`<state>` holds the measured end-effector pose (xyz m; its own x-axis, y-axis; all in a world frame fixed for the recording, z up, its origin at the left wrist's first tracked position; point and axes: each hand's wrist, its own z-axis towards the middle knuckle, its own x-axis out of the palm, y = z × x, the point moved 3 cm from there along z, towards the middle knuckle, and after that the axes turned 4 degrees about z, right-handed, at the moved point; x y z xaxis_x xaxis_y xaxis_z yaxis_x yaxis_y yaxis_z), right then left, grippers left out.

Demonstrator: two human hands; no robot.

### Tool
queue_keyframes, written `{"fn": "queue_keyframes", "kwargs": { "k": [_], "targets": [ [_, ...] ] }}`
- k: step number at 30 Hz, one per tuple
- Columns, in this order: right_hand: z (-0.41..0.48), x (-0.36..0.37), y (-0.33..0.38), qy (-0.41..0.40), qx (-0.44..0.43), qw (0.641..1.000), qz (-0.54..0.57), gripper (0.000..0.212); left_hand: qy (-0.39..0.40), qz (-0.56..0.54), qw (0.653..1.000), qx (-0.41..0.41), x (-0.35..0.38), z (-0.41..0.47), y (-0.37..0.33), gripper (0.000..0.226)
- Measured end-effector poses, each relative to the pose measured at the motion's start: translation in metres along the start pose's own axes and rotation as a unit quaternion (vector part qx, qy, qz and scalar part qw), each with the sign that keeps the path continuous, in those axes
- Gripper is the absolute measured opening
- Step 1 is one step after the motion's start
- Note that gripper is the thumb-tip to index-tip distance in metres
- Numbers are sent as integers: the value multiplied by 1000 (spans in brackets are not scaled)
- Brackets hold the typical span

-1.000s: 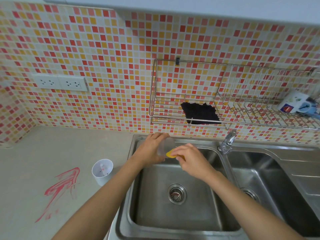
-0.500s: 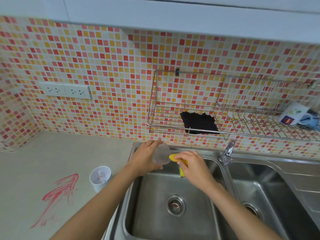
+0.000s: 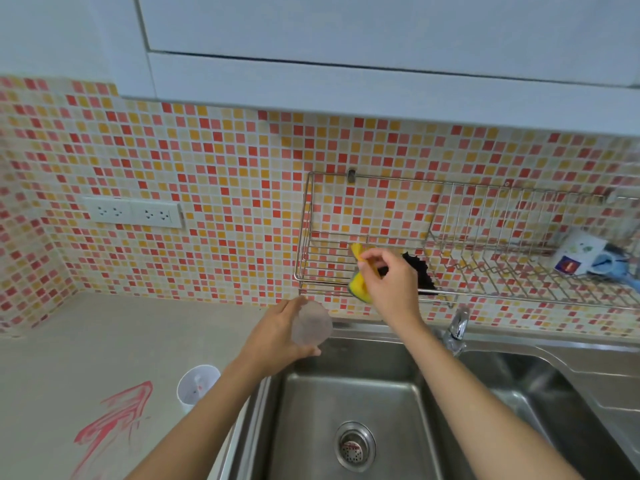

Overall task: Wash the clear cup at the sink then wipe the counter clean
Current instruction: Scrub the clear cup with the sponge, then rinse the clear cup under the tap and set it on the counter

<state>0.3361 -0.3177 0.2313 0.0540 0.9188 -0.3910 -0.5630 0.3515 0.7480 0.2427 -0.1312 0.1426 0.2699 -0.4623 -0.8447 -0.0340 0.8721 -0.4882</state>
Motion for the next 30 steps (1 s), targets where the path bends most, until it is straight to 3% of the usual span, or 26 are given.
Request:
{"fn": "queue_keyframes", "kwargs": {
  "k": [5,12,18,20,23,25,27,30],
  "targets": [
    [50,37,-11,26,49,998,-30,5,-3,-25,1000,-10,4,-3,10,92],
    [72,85,-44,143,101,966,-189,13,4,-40,999,-21,7,-3,25,87],
    [69,91,-53,166,120,955,-216,33,24,-52,998,-27,22,-5,32,88],
    [65,85,-42,154,113,962,-194,40,34,-46,998,-28,30,-5,32,88],
    [50,70,-24,94,29,985,-144,19,40,-36,998,-22,45,-3,29,87],
    [24,49,-22,25,-33,995,-94,22,39,-21,999,-11,56,1,24,86],
    [-16,17,-30,-43,-67,996,-48,25,51,-25,998,-17,72,6,15,84],
    [-81,-31,-76,-64,-62,995,-52,21,80,-43,996,-21,101,11,-9,84]
  ]
}}
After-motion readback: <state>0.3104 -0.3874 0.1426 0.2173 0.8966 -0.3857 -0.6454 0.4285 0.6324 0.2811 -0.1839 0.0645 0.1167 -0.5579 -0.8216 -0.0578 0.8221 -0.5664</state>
